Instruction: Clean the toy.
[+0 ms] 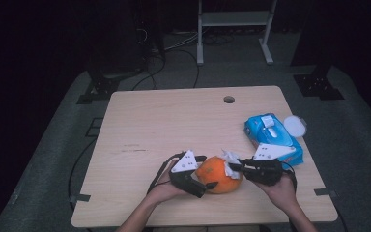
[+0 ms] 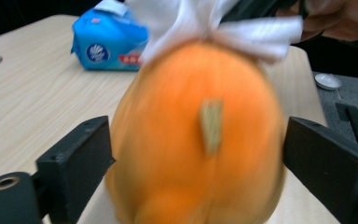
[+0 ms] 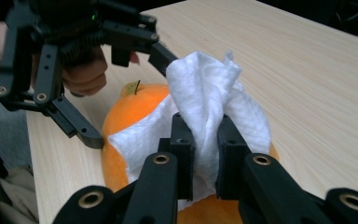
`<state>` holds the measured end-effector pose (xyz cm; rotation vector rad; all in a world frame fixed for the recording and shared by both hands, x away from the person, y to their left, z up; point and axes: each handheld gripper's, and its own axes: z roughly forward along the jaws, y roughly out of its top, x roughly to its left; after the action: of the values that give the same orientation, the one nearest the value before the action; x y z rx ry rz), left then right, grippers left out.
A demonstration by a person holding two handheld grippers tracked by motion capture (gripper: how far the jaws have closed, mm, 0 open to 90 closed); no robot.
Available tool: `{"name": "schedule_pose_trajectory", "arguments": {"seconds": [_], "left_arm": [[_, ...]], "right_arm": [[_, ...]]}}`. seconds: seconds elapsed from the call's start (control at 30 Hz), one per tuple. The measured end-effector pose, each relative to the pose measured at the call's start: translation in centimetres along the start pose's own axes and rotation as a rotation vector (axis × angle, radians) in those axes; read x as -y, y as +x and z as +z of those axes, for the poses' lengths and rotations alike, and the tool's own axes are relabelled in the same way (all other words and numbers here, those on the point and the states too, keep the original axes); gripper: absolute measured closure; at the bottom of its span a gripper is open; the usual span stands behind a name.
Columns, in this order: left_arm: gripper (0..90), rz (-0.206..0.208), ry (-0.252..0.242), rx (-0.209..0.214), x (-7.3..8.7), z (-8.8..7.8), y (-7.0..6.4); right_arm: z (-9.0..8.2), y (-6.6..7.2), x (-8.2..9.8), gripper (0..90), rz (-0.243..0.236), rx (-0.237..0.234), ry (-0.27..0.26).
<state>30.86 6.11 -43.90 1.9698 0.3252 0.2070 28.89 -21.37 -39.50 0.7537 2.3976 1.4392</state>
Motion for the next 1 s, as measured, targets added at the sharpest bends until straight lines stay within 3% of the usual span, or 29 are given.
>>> {"name": "schedule_pose_trajectory", "arguments": {"seconds": [0.1, 0.2, 0.3, 0.33, 0.4, 0.43, 0.5, 0.63, 0.77, 0.87, 1.0], "left_arm": [[7.4, 0.011, 0.015, 0.009, 0.4, 1.0, -0.2], [21.7, 0.037, 0.025, -0.026, -0.1, 0.7, -0.7], [28.6, 0.062, 0.031, -0.035, -0.6, 0.4, -1.1], [29.9, 0.066, 0.04, -0.032, -0.7, 0.4, -1.3], [32.5, 0.073, 0.051, -0.031, -0.7, 0.3, -1.4], [33.3, 0.067, 0.049, -0.029, -0.7, 0.1, -1.3], [33.8, 0.056, 0.052, -0.034, -0.8, -0.1, -1.0], [33.4, 0.033, 0.048, -0.031, -0.7, 0.1, -0.8], [28.9, 0.022, 0.057, -0.036, -0.5, 0.4, -0.9], [15.9, -0.01, 0.046, -0.016, 0.0, 0.7, -0.6], [8.3, -0.023, 0.026, -0.021, 0.4, 1.0, -0.3]], "right_arm": [[0.1, -0.4, 0.2, 79.6, 0.022, -0.01, -0.004], [0.3, 0.3, 0.0, 79.6, 0.005, 0.003, 0.004], [0.3, 1.1, -0.6, 79.6, 0.003, -0.043, -0.023], [0.4, 1.6, -0.8, 79.6, -0.011, -0.061, -0.022], [0.9, 2.5, -1.1, 79.6, -0.055, -0.048, -0.001], [0.9, 2.5, -1.1, 79.6, -0.068, -0.043, 0.006], [0.8, 1.7, -0.9, 79.6, -0.043, -0.035, 0.0], [0.2, -0.5, 0.3, 79.6, 0.032, 0.004, 0.009], [0.3, 0.3, 0.1, 79.6, 0.008, 0.016, 0.016], [0.9, 1.3, -0.3, 79.5, -0.034, -0.001, 0.023], [0.9, 0.6, -0.1, 79.6, -0.017, -0.005, 0.021]]}}
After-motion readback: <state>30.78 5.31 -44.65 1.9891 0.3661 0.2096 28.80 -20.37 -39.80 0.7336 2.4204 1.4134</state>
